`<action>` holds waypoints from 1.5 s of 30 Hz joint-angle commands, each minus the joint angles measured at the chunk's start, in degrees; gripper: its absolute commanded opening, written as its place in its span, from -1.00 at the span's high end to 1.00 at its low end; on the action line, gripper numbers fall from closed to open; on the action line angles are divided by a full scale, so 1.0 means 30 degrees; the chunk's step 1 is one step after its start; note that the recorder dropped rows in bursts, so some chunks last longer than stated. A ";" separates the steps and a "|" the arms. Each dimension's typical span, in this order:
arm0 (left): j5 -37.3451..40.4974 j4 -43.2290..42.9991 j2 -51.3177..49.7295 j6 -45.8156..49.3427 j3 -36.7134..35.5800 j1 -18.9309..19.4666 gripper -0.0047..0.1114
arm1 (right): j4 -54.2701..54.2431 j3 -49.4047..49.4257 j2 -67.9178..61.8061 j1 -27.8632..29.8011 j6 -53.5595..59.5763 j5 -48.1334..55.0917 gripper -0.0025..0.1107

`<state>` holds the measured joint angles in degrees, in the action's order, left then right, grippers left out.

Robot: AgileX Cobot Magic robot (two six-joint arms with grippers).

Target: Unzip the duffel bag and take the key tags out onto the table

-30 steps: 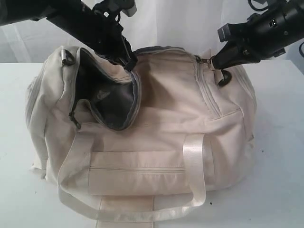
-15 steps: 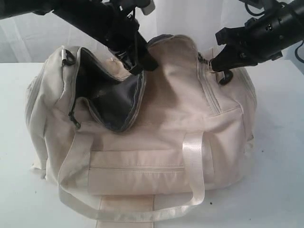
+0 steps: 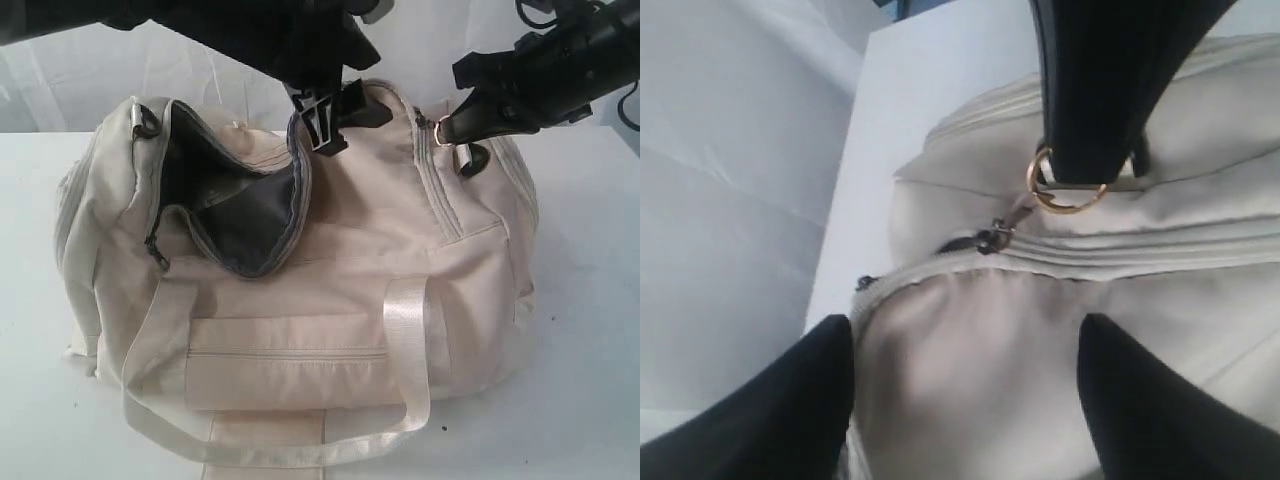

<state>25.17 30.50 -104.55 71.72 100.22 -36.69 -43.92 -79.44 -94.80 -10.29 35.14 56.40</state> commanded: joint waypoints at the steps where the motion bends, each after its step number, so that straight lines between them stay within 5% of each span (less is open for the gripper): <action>1: -0.1359 0.1263 -0.0432 0.2658 -0.0026 -0.0393 -0.24 | -0.0044 0.0064 0.0041 -0.0005 0.0253 -0.0013 0.96; 8: -0.3085 0.2272 -0.2001 0.6655 -0.0026 -0.1317 -0.24 | -0.0044 0.0064 0.0041 -0.0005 0.0272 0.0116 0.96; 18: -0.6703 0.1938 -0.3277 0.7865 -0.0026 -0.1693 -0.24 | 0.0170 0.0064 0.0041 -0.0005 0.0448 0.0455 0.96; 36: -0.6329 0.0421 -0.3397 0.7723 -0.0070 -0.1043 -0.10 | 0.0854 0.0064 0.0041 -0.0005 0.0242 0.0350 0.96; 45: -0.6545 0.0371 -0.3926 0.7687 -0.0070 -0.1128 0.60 | 0.0703 0.0064 0.0041 -0.0005 0.0242 0.0597 0.96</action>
<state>5.32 31.12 -116.29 95.26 100.22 -39.95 -41.91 -79.44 -94.80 -10.29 35.58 57.16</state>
